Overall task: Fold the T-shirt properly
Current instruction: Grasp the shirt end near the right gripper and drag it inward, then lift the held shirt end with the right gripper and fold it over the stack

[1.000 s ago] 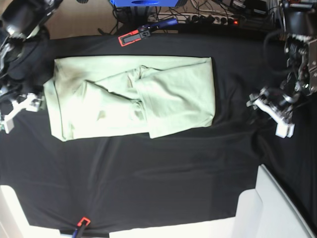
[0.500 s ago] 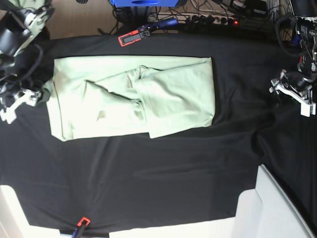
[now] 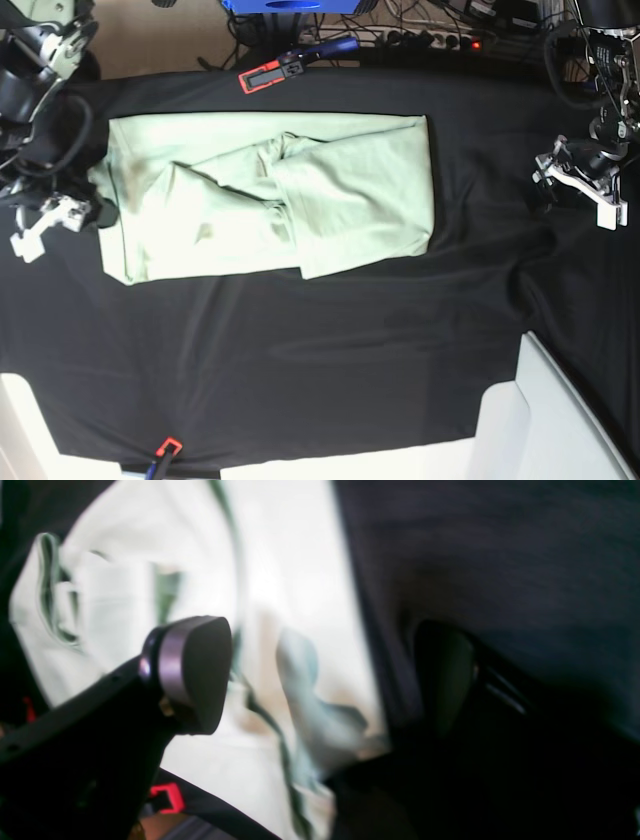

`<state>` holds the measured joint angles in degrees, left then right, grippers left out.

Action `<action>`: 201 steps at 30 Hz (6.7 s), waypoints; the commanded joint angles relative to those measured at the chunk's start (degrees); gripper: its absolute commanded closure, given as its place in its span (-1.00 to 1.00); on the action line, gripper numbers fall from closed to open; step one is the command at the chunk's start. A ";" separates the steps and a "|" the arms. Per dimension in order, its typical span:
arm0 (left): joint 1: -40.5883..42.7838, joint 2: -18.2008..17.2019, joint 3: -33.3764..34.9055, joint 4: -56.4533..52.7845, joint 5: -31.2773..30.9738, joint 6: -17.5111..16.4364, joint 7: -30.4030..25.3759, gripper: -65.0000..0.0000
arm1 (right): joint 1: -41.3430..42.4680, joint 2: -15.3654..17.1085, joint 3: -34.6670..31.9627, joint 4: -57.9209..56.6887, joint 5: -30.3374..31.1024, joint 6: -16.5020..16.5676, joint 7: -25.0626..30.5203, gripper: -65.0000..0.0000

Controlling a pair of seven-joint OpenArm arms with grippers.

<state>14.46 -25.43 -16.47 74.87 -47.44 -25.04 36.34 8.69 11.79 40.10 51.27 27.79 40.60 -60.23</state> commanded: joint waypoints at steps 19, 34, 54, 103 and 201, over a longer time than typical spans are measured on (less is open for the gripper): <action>-0.52 -0.11 -0.54 0.78 -0.78 -0.24 -1.22 -0.17 | -7.24 -5.95 -13.94 11.11 -2.52 -0.60 -4.08 -0.66; -0.52 -0.02 -0.45 0.51 -0.78 -0.24 -1.22 -0.17 | -6.97 -6.03 -18.69 11.11 -2.60 -0.60 -3.64 -0.30; -0.35 1.12 -0.98 0.43 -0.78 -0.24 -1.22 -0.17 | -6.27 -5.15 -18.60 11.20 -2.60 -0.60 -3.82 0.98; -0.08 1.12 -0.81 0.43 -0.78 -0.24 -1.22 -0.16 | -11.55 2.41 -46.91 44.34 -2.60 -57.52 -3.47 0.98; -0.52 1.21 -0.72 -2.74 -0.78 -0.24 -1.22 -0.16 | -9.79 1.70 -79.53 56.73 -17.73 -80.60 -0.65 0.42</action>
<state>14.17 -23.14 -16.75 71.20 -47.44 -25.04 36.27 -1.78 13.87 -39.40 107.00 10.28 -39.99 -61.69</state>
